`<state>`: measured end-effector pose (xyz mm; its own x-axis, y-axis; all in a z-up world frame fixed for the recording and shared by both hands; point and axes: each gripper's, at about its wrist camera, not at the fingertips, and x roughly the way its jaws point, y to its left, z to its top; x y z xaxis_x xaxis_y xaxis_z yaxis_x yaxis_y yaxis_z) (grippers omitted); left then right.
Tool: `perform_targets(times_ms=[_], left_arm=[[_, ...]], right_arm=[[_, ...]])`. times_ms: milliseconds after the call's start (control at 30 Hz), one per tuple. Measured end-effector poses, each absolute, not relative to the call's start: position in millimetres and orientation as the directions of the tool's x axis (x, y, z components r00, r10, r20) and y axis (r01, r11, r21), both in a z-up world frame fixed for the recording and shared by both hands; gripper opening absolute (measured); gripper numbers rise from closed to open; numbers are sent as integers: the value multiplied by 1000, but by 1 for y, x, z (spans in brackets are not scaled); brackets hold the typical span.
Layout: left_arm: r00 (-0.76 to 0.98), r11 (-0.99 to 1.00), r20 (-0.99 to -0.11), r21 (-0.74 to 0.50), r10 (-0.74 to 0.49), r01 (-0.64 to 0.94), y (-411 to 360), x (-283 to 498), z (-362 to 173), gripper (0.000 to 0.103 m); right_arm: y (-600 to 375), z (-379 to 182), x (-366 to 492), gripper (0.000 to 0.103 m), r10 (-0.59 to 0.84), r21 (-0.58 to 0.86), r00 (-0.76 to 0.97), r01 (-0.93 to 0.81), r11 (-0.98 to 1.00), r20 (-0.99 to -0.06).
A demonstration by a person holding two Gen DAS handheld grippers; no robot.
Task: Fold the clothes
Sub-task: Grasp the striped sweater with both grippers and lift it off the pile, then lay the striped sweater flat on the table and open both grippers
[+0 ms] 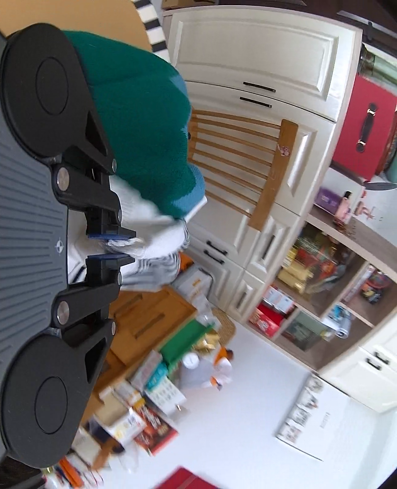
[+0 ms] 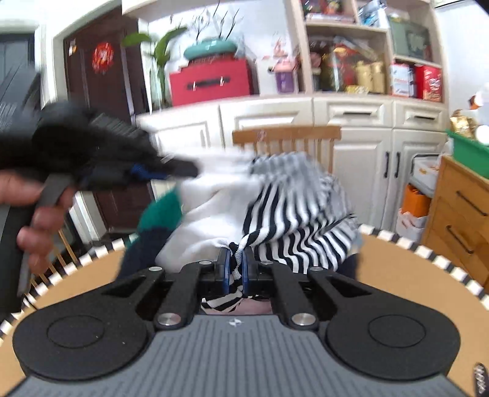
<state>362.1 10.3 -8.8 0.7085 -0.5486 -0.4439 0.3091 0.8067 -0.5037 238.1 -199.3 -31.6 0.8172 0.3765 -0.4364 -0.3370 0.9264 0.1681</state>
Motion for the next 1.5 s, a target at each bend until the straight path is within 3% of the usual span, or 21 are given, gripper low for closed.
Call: perform_targets(times_ms=[367,533,633,700,800,867,1000,1133,1167,1200,1233,1267,1367,1500], left_arm=[[669,682,-263,-535,-695,499,76,108,121,9],[633,570,-115,-575,-766,586,99,15,200,9],[619,516,-23,-575,-785,634,96,-18,245,9],[636,527,-8,-569,-772,632,86,-25,265,9],[689,588,-78,-596,-720,547,69,-3,261,9],[724,647,-162,-605,-671,464,55,23,239,9],[745,818,-452,-532,-491,217,16,113,107,9],[681,957,-697,-289,-224,19,-5,146,-14,15],[674,962,-707,-271,-213,20,-1,137,-23,19],[668,967,-716,-252,-202,22,3,127,-31,32],[661,972,-726,-234,-191,24,8,118,-40,45],[657,976,-732,-214,-179,27,12,107,-47,48],[690,988,-707,-134,-152,80,20,68,-42,60],[668,985,-730,-36,-141,168,16,30,-51,61]], right_arm=[[-298,118,43,8,509,332,812,-413,848,-287],[-347,199,-20,7,602,466,779,-472,748,-177],[-354,249,-42,8,638,409,764,-553,726,-98],[-357,269,-40,8,650,370,756,-584,723,-76],[-364,272,-8,7,647,386,756,-570,725,-99],[-362,245,34,7,619,400,764,-518,756,-180],[-343,121,114,6,421,286,794,-321,903,-438],[-326,-2,123,12,341,186,712,-290,939,-614],[-323,-23,113,17,350,173,687,-315,933,-636],[-320,-42,104,20,359,162,663,-341,926,-656],[-315,-55,98,33,372,149,649,-372,916,-664],[-311,-67,92,40,384,137,635,-402,905,-671],[-298,-103,75,38,415,102,590,-490,866,-692],[-266,-114,92,38,449,44,589,-573,818,-672]])
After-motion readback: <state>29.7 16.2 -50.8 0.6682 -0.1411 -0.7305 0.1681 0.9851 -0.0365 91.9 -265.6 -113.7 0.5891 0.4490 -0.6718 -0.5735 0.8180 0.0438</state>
